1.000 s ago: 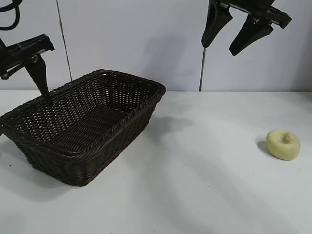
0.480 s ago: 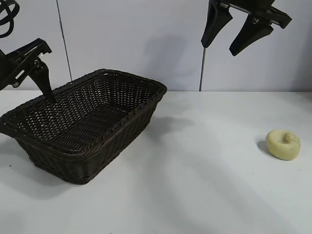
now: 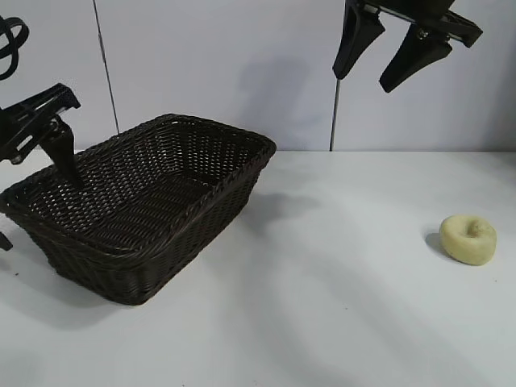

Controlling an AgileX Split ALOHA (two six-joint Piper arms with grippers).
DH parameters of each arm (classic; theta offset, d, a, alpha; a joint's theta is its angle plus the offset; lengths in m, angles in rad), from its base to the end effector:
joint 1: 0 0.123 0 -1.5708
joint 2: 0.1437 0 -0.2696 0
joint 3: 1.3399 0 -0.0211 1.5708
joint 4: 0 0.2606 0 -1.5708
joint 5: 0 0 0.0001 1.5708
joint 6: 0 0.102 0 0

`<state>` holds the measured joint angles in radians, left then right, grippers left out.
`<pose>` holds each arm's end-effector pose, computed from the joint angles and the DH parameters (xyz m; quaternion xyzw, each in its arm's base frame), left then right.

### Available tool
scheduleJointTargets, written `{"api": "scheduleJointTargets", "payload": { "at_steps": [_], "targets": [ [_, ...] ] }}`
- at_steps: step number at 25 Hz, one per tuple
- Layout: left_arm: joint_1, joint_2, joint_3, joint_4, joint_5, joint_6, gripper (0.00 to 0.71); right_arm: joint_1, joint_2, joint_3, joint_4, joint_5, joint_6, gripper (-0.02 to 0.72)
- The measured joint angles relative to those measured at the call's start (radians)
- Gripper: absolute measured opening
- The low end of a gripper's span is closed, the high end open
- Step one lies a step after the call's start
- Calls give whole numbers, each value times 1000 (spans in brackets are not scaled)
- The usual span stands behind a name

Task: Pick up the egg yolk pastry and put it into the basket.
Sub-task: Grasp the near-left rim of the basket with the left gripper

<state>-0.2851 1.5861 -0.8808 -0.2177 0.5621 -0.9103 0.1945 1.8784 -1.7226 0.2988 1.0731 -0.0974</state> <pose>0.2911 -0.0976 0.1621 -0.3750 0.9036 -0.1703 0.1175 0.4086 0.1074 0.2800 -0.0994 0.9620 0.1530 0.2033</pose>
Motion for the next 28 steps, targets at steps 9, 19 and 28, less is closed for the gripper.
{"api": "scheduleJointTargets", "payload": {
  "at_steps": [9, 19, 28],
  "targets": [
    [0, 133, 7, -29, -133, -19, 561, 0, 0, 0, 0, 1, 0, 465],
    [0, 151, 7, -32, -164, -22, 407, 0, 0, 0, 0, 1, 0, 465],
    [1, 151, 7, -35, -161, -29, 102, 0, 0, 0, 0, 1, 0, 465]
  ]
}}
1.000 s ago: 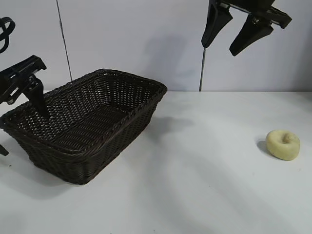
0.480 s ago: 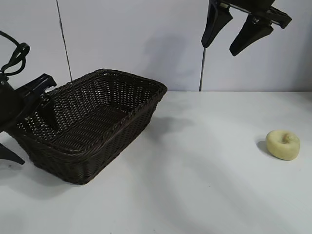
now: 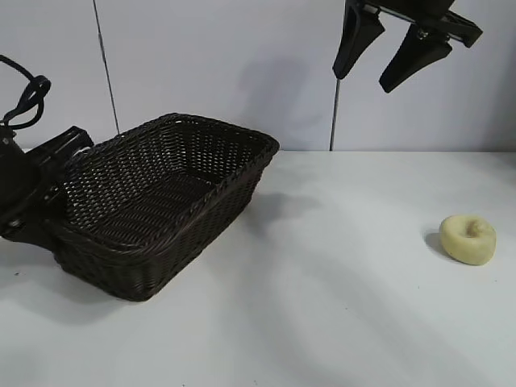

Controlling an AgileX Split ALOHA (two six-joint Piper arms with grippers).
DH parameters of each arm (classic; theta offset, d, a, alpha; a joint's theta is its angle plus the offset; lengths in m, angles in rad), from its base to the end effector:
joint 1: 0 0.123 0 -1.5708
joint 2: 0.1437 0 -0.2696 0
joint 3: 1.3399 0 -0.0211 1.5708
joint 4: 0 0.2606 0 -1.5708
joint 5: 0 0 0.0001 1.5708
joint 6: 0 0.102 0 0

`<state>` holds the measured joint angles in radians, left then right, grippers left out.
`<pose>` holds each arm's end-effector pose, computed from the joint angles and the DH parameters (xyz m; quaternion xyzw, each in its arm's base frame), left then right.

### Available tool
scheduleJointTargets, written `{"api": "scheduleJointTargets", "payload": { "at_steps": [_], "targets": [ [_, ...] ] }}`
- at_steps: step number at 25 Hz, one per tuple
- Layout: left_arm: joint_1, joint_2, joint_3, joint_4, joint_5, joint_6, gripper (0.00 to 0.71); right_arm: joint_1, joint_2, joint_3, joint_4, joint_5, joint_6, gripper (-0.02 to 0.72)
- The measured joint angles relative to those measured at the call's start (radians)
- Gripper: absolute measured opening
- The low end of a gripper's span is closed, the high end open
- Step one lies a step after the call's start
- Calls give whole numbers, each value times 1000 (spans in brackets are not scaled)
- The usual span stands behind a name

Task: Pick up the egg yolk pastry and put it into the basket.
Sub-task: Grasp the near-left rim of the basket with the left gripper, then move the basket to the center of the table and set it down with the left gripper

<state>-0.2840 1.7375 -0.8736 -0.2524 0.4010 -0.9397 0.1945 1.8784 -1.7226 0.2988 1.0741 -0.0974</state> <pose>0.3071 -0.1000 0.1187 -0.4118 0.8876 -0.1692 0.1179 0.4085 0.1074 0.2799 -0.0995 0.9621 0.1530 0.2029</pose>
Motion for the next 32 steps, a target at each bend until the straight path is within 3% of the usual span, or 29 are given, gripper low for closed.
{"api": "scheduleJointTargets", "payload": {
  "at_steps": [10, 13, 16, 21, 25, 32],
  "targets": [
    [1, -29, 0, 2, 32, 2, 101, 0, 0, 0, 0, 0, 0, 465],
    [26, -66, 0, -1, 73, 17, 101, 0, 0, 0, 0, 0, 0, 465],
    [77, -82, 0, -62, 101, 121, 101, 0, 0, 0, 0, 0, 0, 465],
    [149, -82, -27, -236, 191, 453, 101, 0, 0, 0, 0, 0, 0, 465],
    [157, -82, -100, -263, 265, 598, 101, 0, 0, 0, 0, 0, 0, 465],
    [158, -82, -234, -209, 382, 697, 101, 0, 0, 0, 0, 0, 2, 465]
  ]
}}
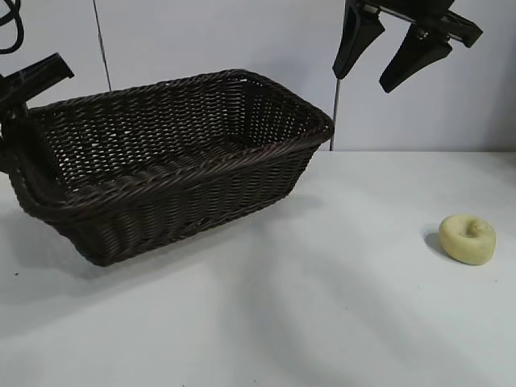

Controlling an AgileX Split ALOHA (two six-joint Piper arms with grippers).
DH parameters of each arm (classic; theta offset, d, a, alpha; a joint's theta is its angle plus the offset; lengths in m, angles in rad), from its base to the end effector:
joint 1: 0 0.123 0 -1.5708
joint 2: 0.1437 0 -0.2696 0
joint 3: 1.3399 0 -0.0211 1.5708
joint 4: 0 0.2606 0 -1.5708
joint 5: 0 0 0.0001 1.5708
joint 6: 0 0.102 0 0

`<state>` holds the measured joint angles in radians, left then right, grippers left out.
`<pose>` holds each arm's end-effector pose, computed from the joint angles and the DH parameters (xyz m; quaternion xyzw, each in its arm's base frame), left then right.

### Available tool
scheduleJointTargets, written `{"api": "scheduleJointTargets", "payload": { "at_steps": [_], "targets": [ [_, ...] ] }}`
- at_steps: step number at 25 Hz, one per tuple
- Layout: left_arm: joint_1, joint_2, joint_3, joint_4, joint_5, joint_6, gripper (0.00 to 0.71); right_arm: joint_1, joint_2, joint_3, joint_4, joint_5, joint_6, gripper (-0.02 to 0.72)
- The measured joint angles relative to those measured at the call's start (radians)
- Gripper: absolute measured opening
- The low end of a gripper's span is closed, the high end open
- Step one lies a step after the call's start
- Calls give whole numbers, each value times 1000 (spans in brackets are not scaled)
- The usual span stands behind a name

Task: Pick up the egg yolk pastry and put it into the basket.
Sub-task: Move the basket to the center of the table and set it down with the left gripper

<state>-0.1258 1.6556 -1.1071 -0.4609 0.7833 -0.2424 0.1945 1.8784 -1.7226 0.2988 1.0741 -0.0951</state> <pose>0.3331 -0.0744 0.1986 -0.1893 0.9512 -0.2111 0.1215 0.4085 0.1074 0.2799 -0.0984 0.9622 0.1532 0.2027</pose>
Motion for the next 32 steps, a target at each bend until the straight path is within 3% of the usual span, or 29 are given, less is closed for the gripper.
{"api": "scheduleJointTargets", "payload": {
  "at_steps": [7, 18, 27, 32],
  "targets": [
    [2, 33, -95, 12, 108, 106, 101, 0, 0, 0, 0, 0, 3, 465],
    [2, 269, -315, -4, 264, 297, 100, 0, 0, 0, 0, 0, 15, 465],
    [2, 379, -412, -80, 295, 399, 100, 0, 0, 0, 0, 0, 15, 465],
    [-24, 415, -446, -80, 299, 424, 100, 0, 0, 0, 0, 0, 15, 465]
  ]
}}
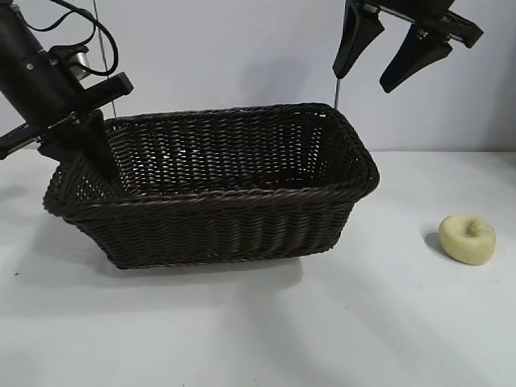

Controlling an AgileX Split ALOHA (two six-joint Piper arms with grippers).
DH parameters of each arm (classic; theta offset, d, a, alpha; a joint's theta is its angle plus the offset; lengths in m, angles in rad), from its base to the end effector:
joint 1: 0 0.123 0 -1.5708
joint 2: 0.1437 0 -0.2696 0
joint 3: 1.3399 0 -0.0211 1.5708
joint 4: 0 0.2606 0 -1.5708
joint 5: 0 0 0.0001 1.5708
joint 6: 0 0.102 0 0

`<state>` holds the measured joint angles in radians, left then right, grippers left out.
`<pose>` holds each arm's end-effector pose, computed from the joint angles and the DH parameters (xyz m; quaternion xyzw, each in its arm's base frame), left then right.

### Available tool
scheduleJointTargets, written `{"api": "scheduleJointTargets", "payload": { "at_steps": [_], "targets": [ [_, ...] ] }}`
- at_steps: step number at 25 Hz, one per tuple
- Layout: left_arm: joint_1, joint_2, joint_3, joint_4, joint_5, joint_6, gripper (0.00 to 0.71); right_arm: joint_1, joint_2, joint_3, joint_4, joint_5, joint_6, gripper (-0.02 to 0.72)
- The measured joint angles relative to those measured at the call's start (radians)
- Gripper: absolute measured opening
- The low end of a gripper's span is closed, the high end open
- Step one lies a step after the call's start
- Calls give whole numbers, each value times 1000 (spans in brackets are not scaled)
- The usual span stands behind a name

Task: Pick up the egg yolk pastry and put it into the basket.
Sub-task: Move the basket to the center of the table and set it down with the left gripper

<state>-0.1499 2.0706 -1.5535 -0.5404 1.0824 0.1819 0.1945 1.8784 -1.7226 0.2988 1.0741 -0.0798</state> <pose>0.4070 -0.1084 0.1591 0.0424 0.9696 -0.2388 0.0320 0.4085 0.1074 0.2799 -0.0910 0.9629 0.1547 0.2015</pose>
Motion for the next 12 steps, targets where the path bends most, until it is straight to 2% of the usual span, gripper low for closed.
{"api": "scheduleJointTargets", "payload": {
  "at_steps": [5, 12],
  "targets": [
    [-37, 28, -6, 21, -30, 8, 100, 0, 0, 0, 0, 0, 0, 465],
    [-39, 35, -6, 41, -103, 9, 100, 0, 0, 0, 0, 0, 0, 465]
  ]
}}
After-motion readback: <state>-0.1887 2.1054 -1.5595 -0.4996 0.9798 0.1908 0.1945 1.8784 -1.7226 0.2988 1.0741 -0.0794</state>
